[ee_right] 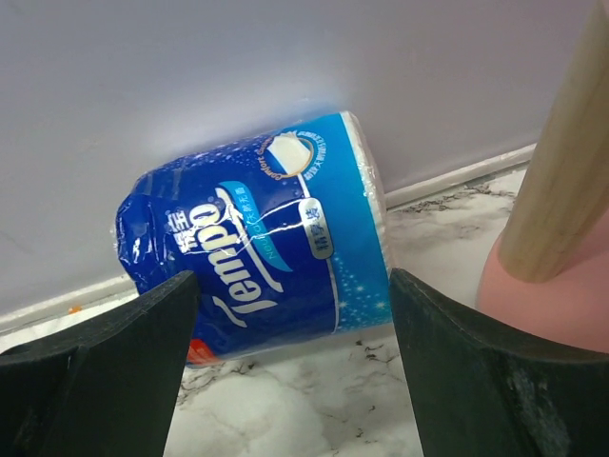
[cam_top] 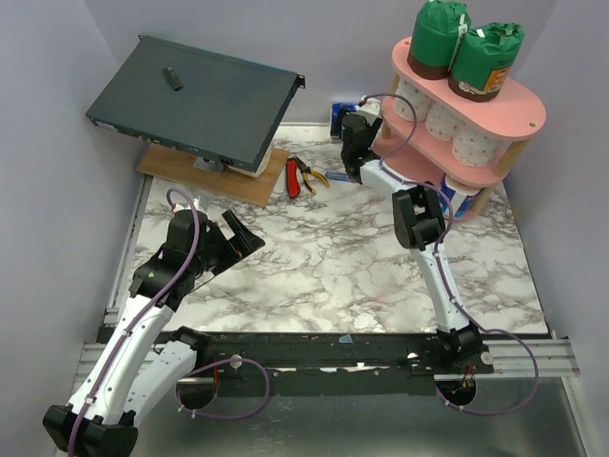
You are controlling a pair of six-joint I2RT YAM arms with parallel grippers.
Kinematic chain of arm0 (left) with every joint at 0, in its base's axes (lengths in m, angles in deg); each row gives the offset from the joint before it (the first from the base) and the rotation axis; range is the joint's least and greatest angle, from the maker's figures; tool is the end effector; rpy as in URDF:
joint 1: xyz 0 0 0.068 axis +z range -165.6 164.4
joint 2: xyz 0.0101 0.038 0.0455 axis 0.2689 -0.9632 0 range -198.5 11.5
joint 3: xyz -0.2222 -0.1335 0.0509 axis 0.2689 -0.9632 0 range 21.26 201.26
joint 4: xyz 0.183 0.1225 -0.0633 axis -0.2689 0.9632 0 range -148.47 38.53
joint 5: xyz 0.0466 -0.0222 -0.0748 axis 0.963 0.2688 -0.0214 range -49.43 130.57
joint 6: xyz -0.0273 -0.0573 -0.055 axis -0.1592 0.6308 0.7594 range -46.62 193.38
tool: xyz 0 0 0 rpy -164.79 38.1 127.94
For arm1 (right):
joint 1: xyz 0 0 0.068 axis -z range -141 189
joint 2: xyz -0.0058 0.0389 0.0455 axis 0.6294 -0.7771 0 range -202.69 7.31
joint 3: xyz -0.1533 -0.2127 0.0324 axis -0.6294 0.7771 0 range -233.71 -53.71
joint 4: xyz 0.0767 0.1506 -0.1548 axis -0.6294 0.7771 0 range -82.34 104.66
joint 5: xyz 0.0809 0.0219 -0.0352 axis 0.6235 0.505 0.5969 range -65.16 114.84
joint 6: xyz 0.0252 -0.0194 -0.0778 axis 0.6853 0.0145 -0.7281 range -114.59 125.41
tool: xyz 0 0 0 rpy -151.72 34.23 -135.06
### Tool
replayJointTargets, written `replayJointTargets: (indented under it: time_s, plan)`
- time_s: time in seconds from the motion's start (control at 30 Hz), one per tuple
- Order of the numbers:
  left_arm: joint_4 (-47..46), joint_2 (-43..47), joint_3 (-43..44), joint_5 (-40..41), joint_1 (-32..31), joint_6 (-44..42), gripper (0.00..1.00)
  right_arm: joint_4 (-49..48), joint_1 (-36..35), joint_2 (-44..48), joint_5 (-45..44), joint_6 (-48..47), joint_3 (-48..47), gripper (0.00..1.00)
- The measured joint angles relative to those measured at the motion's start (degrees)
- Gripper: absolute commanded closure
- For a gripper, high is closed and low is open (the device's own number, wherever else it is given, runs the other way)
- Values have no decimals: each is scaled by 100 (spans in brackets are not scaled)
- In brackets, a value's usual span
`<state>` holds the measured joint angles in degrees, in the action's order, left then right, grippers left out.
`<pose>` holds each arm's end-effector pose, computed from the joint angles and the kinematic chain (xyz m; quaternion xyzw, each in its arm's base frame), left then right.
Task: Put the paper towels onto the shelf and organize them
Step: Adjust the paper towel at the center of the board.
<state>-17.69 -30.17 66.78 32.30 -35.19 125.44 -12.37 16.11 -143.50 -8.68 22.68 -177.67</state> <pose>0.1401 -0.0612 0.2689 -0.2184 0.8657 -0.3131 0.3236 0.5610 0.1927 0.1805 0.1561 0.7246 0.0158 0.6711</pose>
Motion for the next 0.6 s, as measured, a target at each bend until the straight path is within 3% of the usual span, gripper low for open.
replayJointTargets:
  time_s: [0.6]
  plan:
    - [-52, -44, -142, 0, 2, 11, 4, 518, -15, -264, 1097, 520, -638, 15]
